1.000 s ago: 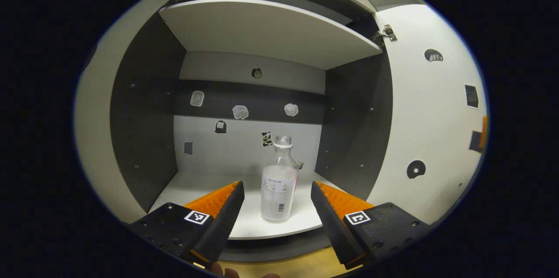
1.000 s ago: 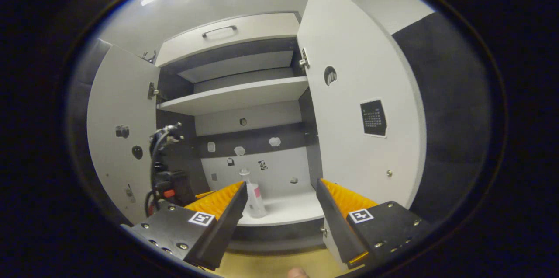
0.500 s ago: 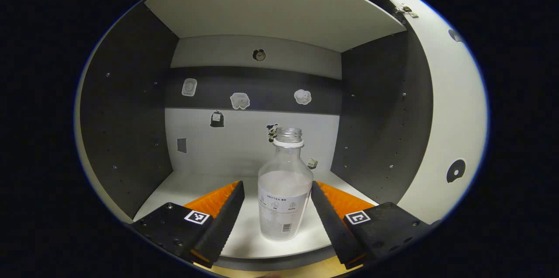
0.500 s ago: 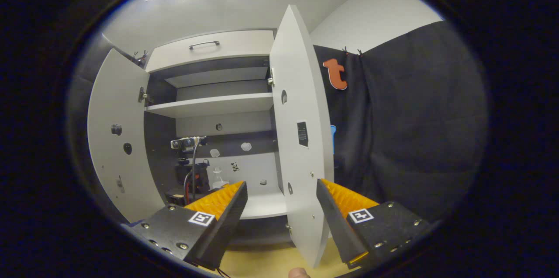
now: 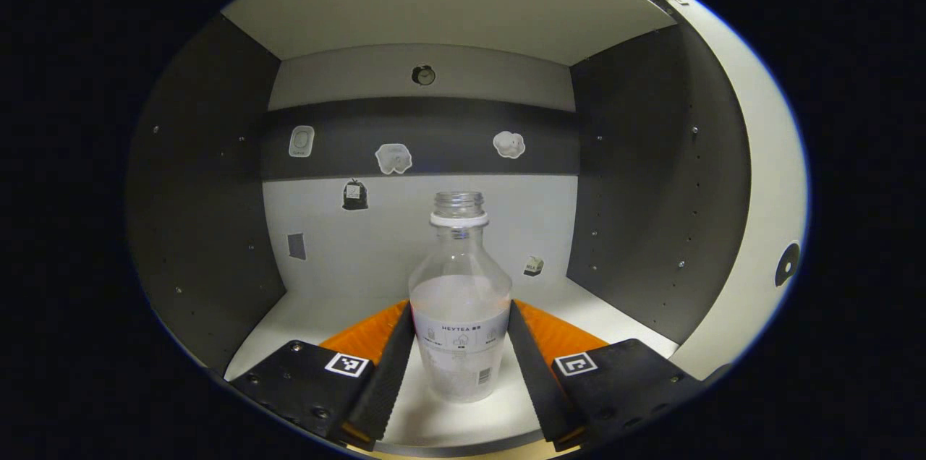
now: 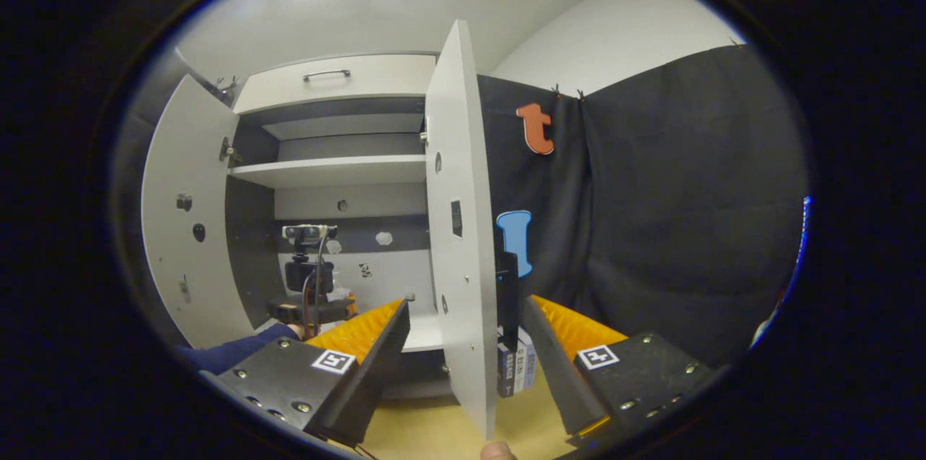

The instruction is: Grasp the bottle in the cabinet with the left hand and place it on the coaster, then close the right door with the right hand and the left door with the left hand.

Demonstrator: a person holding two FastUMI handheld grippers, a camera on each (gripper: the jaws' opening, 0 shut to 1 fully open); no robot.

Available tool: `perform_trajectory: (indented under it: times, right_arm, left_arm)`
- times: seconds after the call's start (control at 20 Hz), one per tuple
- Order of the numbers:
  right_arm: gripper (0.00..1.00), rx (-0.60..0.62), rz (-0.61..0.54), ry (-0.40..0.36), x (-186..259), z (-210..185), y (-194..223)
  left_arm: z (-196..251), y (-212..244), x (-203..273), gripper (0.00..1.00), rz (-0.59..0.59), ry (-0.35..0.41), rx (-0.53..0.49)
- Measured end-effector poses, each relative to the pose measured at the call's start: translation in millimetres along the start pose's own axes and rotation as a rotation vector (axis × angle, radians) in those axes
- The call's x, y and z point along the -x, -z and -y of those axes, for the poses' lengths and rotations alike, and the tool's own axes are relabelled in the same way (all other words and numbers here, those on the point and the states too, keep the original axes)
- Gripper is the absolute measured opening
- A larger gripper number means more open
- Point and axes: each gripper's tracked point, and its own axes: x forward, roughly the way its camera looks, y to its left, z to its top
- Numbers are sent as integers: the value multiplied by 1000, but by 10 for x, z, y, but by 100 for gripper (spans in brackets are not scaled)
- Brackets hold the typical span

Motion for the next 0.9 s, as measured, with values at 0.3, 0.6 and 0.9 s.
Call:
perform_trajectory:
  times: [0.3,0.6,0.9]
  right_arm:
    - [99,8,-7,26,78,178,30]
    - [96,23,-37,37,144,260,158]
    - [96,16,-17,59,229,406,69]
  left_arm:
    - [7,53,-29,82,-17,-10,4]
    - [45,44,-266,92,-2,-6,-57]
    - [258,-115,86,79,23,62,-17]
